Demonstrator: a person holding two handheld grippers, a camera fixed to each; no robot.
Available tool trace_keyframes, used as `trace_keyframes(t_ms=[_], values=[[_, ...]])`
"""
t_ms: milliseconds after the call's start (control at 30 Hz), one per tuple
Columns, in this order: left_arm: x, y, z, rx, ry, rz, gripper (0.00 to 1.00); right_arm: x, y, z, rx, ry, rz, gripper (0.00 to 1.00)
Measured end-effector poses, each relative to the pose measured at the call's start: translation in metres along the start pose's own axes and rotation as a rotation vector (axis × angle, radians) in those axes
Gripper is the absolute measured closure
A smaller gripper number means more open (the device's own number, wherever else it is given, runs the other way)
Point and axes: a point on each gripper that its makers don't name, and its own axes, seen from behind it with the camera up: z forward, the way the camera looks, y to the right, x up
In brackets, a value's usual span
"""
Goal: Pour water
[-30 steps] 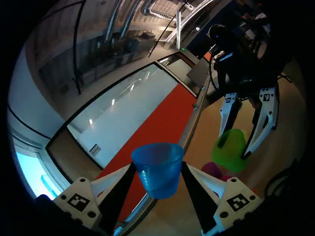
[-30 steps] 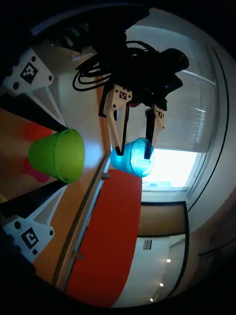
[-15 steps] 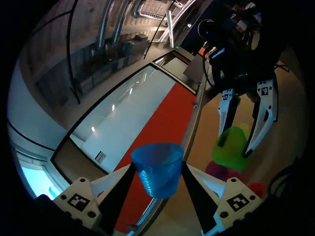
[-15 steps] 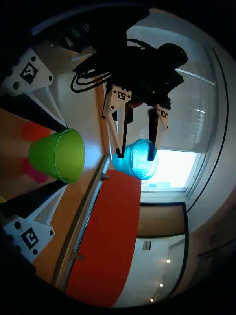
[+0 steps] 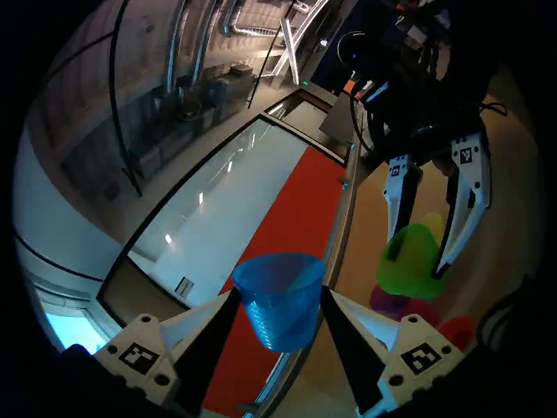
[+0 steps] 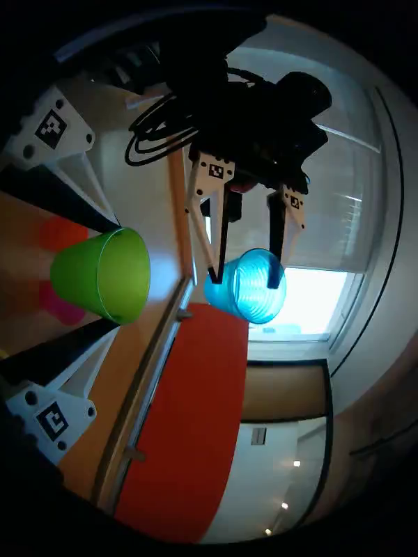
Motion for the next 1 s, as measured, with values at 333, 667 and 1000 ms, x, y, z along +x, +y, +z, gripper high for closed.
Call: trace_keyframes(t_ms=[333, 667, 1000], values=[[0.007, -0.002, 0.002, 0.001, 0.003, 0.057, 0.16, 0.002, -0.002, 0.003, 0.007, 0.005, -0.005, 0.1], [0.015, -0.004, -0.002, 0.002, 0.01, 0.112, 0.16, 0.004, -0.001, 0.006, 0.005, 0.009, -0.002, 0.1], [0.019, -0.002, -0.005, 0.007, 0.012, 0.158, 0.16, 0.003, -0.002, 0.004, 0.009, 0.009, -0.007, 0.1]])
